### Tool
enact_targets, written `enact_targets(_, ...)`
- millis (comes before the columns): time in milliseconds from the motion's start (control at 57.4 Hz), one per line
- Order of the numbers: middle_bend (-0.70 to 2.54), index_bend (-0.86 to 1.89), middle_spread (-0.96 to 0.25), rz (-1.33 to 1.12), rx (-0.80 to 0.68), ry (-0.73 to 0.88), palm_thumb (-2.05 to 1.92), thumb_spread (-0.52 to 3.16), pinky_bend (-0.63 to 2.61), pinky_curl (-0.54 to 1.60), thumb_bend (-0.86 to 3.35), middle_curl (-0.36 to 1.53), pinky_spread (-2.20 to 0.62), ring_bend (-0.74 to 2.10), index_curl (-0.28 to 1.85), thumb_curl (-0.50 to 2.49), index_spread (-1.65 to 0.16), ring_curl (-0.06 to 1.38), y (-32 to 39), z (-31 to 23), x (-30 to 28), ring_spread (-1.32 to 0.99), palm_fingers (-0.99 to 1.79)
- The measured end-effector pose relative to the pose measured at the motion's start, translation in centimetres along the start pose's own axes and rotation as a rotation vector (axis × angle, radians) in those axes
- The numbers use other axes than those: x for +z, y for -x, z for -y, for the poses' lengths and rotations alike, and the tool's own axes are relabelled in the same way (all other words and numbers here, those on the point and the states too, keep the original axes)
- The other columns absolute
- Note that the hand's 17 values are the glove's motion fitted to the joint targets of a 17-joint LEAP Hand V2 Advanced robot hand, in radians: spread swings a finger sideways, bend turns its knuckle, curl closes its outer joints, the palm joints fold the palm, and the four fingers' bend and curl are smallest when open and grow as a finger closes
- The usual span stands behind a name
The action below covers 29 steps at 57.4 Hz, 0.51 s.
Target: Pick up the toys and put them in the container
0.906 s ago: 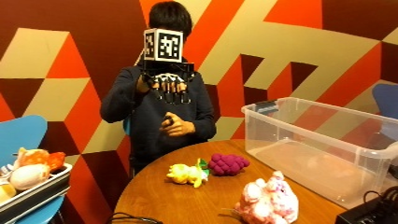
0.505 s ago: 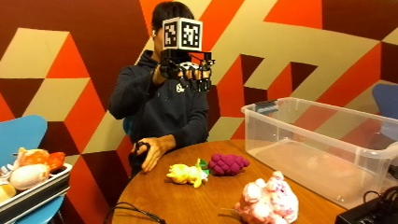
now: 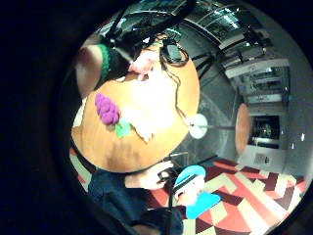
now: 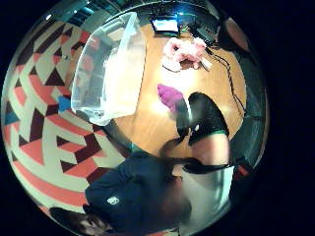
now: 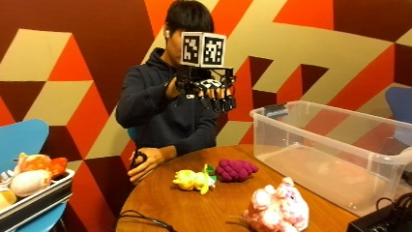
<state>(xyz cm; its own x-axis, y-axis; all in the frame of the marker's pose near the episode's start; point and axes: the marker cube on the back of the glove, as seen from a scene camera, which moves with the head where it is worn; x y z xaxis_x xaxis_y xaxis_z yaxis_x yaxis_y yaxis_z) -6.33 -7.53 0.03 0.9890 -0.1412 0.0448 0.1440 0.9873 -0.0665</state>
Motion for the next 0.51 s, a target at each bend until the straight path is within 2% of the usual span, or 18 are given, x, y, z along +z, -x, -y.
enact_targets(70,0.4,0.18,-0.06,-0.006,-0.004,0.012,0.18,1.59,0.56,0.3,0.32,0.29,-0.05,0.53,0.33,0.28,-0.19,0.2,-0.3,0.7,0.2,-0.18,0.42)
enact_targets(349,0.2,0.06,-0.01,-0.09,-0.056,0.043,0.1,1.5,0.82,0.37,0.24,0.28,-0.01,0.37,0.26,0.28,-0.22,0.17,-1.1,3.8,0.2,-0.07,-0.18)
enact_targets(505,0.15,0.04,0.01,-0.088,-0.109,0.038,0.08,1.39,0.83,0.37,0.17,0.28,0.0,0.25,0.21,0.28,-0.22,0.17,-1.5,7.4,1.5,-0.03,-0.31)
